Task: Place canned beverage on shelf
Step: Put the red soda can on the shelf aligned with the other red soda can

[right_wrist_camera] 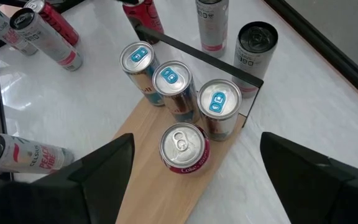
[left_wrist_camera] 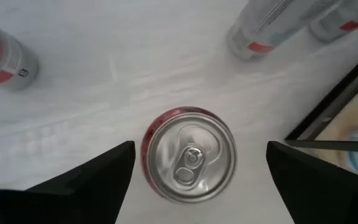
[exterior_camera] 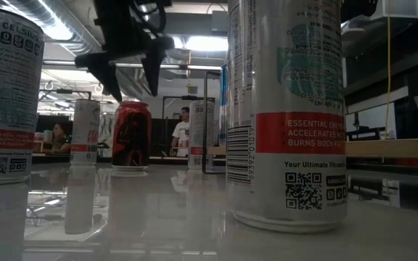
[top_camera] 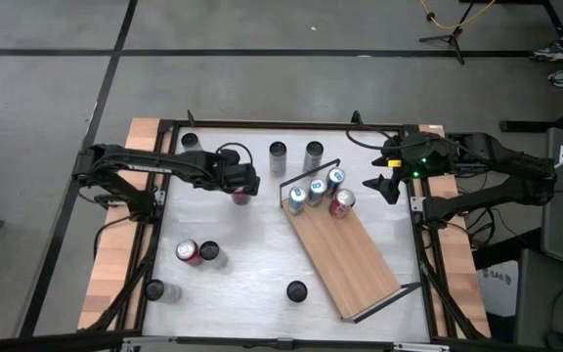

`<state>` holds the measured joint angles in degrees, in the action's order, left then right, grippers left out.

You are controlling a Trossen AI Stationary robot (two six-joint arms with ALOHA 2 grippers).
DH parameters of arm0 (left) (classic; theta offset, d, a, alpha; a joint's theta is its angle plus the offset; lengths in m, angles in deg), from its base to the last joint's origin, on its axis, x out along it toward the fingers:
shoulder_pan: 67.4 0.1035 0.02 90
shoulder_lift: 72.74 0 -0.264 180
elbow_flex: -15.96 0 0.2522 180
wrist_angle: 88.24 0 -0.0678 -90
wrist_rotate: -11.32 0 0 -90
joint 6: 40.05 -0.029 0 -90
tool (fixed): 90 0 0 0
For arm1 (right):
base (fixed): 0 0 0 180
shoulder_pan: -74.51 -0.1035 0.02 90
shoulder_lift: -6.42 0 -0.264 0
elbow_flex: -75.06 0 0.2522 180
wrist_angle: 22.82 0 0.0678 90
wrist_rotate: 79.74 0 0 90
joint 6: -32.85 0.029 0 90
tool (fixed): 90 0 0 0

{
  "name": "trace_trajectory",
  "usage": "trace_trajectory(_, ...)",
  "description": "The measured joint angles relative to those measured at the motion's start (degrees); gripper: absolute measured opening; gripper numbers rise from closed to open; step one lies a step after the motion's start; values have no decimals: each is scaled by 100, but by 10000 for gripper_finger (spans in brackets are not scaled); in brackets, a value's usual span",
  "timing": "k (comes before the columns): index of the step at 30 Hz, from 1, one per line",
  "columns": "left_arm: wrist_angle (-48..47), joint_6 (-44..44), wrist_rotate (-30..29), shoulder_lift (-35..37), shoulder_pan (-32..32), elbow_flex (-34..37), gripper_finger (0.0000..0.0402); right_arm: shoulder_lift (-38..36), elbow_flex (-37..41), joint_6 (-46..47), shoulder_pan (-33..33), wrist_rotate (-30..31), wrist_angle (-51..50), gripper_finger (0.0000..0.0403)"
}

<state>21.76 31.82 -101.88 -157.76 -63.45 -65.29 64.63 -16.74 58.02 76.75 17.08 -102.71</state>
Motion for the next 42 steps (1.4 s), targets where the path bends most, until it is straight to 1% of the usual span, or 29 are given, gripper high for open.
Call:
trace_trajectory(11, 94, -6, 15, -615, 0, 0, 356, 0, 0, 0, 0, 1, 0, 337)
trace_trajectory(20, 190, -6, 29, -795, 0, 2, 355, 0, 0, 2, 2, 1, 0, 337)
trace_trajectory(24, 168, -47, 28, -803, -13, 2, 336, 0, 0, 1, 1, 1, -8, 337)
trace_trajectory(28, 177, -129, 15, -805, -40, 2, 301, 2, 0, 0, 0, 1, -13, 337)
trace_trajectory(31, 216, -596, 46, -803, -42, 2, 277, 1, 0, 1, 0, 1, -36, 337)
trace_trajectory(33, 218, -1044, 93, -802, -39, 0, 276, 1, 0, 0, 1, 1, -59, 337)
trace_trajectory(37, 347, -2256, 228, -795, -37, -2, 276, 0, -2, 0, 0, 1, -92, 337)
trace_trajectory(39, 538, -2892, 450, -789, -35, -4, 277, 0, -2, 0, 0, 1, -167, 337)
trace_trajectory(42, 916, -3731, 969, -788, -37, -6, 284, 0, -2, 0, 0, 1, -189, 337)
